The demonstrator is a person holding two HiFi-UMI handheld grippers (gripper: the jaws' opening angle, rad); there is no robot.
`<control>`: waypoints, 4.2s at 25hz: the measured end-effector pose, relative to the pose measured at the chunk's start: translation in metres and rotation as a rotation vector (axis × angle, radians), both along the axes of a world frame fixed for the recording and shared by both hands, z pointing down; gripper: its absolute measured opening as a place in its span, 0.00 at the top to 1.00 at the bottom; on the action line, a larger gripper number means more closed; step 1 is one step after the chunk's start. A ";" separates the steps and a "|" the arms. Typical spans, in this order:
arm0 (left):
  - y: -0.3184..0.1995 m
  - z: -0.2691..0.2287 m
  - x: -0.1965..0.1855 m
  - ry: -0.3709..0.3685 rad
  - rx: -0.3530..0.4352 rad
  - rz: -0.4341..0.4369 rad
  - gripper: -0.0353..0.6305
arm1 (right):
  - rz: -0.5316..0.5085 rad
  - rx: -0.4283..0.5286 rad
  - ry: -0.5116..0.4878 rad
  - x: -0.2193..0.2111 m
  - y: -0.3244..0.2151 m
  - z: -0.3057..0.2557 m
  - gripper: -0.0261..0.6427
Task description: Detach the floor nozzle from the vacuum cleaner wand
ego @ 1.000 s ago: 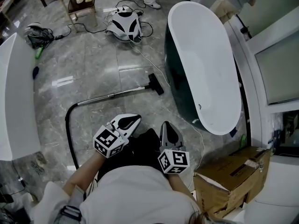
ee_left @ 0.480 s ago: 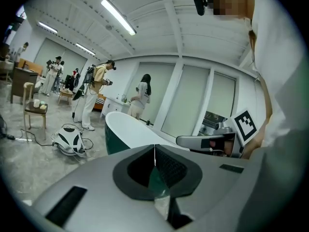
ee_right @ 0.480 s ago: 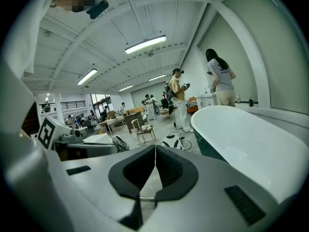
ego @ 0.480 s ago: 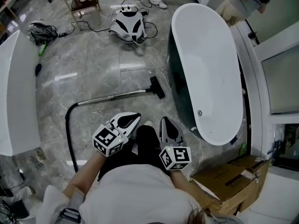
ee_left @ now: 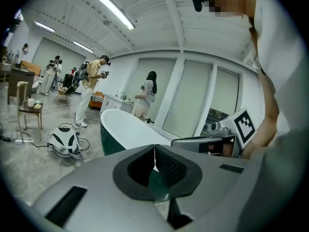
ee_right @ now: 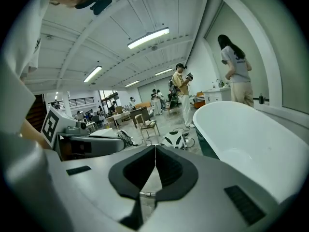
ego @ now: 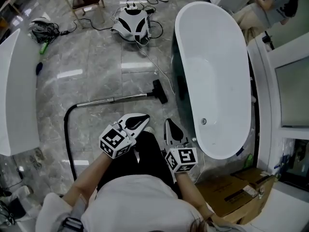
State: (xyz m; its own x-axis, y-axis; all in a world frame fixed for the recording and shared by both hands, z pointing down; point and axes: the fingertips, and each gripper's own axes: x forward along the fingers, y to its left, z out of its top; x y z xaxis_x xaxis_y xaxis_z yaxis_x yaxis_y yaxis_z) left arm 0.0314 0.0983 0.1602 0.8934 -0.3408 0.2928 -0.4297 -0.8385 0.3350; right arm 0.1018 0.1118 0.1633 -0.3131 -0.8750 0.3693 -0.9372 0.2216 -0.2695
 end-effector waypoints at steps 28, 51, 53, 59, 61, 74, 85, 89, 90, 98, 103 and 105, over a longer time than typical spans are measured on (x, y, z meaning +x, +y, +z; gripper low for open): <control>-0.121 0.334 -0.041 -0.165 -0.125 0.077 0.93 | -0.320 -0.156 0.221 -0.003 -0.159 0.321 0.94; -0.175 0.662 -0.028 -0.380 -0.084 0.178 0.90 | -0.507 -0.257 0.451 0.022 -0.186 0.644 0.94; -0.181 0.685 -0.025 -0.417 -0.068 0.199 0.75 | -0.569 -0.246 0.494 0.022 -0.192 0.663 0.94; -0.192 0.750 -0.011 -0.495 -0.057 0.326 0.55 | -0.817 -0.260 0.606 0.017 -0.204 0.731 0.80; -0.191 0.765 -0.007 -0.515 -0.060 0.385 0.53 | -0.890 -0.294 0.593 0.017 -0.205 0.748 0.63; -0.191 0.831 -0.002 -0.785 0.079 0.504 0.70 | -1.353 -0.184 1.160 -0.011 -0.212 0.827 0.62; -0.203 0.826 -0.007 -0.813 0.095 0.576 0.71 | -1.365 -0.205 1.113 -0.008 -0.227 0.831 0.69; -0.215 0.829 -0.021 -0.891 0.115 0.584 0.71 | -1.370 -0.277 1.177 0.007 -0.238 0.835 0.69; -0.222 0.834 -0.038 -0.949 0.116 0.568 0.71 | -1.367 -0.324 1.255 0.028 -0.243 0.840 0.70; -0.272 0.839 -0.184 -1.082 0.068 0.370 0.71 | -1.127 -0.450 1.119 0.083 -0.263 0.825 0.70; -0.272 0.837 -0.172 -1.012 0.057 0.334 0.71 | -1.084 -0.411 1.076 0.062 -0.263 0.829 0.69; -0.270 0.833 -0.163 -0.934 0.018 0.292 0.72 | -1.057 -0.425 1.046 0.060 -0.261 0.828 0.69</control>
State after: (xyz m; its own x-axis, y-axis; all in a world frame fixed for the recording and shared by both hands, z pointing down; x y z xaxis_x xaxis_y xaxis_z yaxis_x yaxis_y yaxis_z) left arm -0.1312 -0.1717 0.9930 0.3545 -0.1540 0.9223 -0.2901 -0.9558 -0.0481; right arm 0.1615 -0.1493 0.9912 -0.1521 -0.2063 0.9666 -0.2119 0.9620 0.1720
